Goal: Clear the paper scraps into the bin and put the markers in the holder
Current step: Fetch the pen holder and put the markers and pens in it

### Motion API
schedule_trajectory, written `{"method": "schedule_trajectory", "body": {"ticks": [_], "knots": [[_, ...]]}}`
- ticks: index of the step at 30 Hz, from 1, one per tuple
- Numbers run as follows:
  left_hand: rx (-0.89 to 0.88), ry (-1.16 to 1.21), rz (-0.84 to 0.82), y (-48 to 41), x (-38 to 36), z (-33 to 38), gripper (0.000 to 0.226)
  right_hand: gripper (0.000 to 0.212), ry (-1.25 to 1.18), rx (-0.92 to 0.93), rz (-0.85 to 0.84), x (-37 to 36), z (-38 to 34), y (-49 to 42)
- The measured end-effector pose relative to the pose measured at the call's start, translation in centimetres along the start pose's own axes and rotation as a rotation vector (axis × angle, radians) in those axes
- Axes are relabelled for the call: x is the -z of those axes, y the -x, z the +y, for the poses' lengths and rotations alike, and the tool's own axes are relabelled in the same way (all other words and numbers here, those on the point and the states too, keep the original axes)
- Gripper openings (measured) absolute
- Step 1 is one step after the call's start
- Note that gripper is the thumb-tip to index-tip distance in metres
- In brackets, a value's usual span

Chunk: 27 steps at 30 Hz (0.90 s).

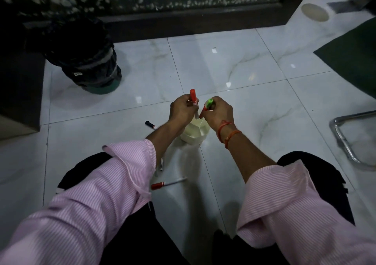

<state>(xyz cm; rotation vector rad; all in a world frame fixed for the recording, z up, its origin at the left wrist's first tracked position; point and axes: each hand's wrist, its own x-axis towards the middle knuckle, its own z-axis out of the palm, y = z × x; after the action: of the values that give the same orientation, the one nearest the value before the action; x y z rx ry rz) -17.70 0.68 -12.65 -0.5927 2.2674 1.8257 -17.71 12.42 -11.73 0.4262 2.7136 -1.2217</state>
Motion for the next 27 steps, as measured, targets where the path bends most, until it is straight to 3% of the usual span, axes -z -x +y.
{"method": "schedule_trajectory", "body": {"ticks": [9, 13, 17, 21, 24, 27], "knots": [[0.111, -0.058, -0.016, -1.4, 1.5, -2.4, 0.028, 0.024, -0.050, -0.036, -0.087, -1.1, 1.9, 0.1], [0.106, 0.067, -0.057, -0.8, 3.7, -2.0, 0.035, 0.024, 0.015, 0.084, -0.020, -1.7, 0.6, 0.7], [0.167, 0.110, 0.003, -0.8, 5.6, -2.3, 0.026, 0.023, 0.047, 0.192, 0.006, -3.0, -1.5, 2.1], [0.207, -0.009, 0.028, -0.4, 7.3, -3.9, 0.019, 0.021, 0.153, 0.211, -0.198, -6.1, -1.0, 4.3], [0.244, -0.277, 0.032, 0.6, 8.0, -6.3, 0.027, 0.019, 0.312, 0.199, -0.416, -8.8, 0.5, 6.0], [0.250, -0.541, -0.074, 1.9, 8.1, -9.2, 0.033, 0.022, 0.382, 0.186, -0.539, -10.8, 2.3, 7.8]]}}
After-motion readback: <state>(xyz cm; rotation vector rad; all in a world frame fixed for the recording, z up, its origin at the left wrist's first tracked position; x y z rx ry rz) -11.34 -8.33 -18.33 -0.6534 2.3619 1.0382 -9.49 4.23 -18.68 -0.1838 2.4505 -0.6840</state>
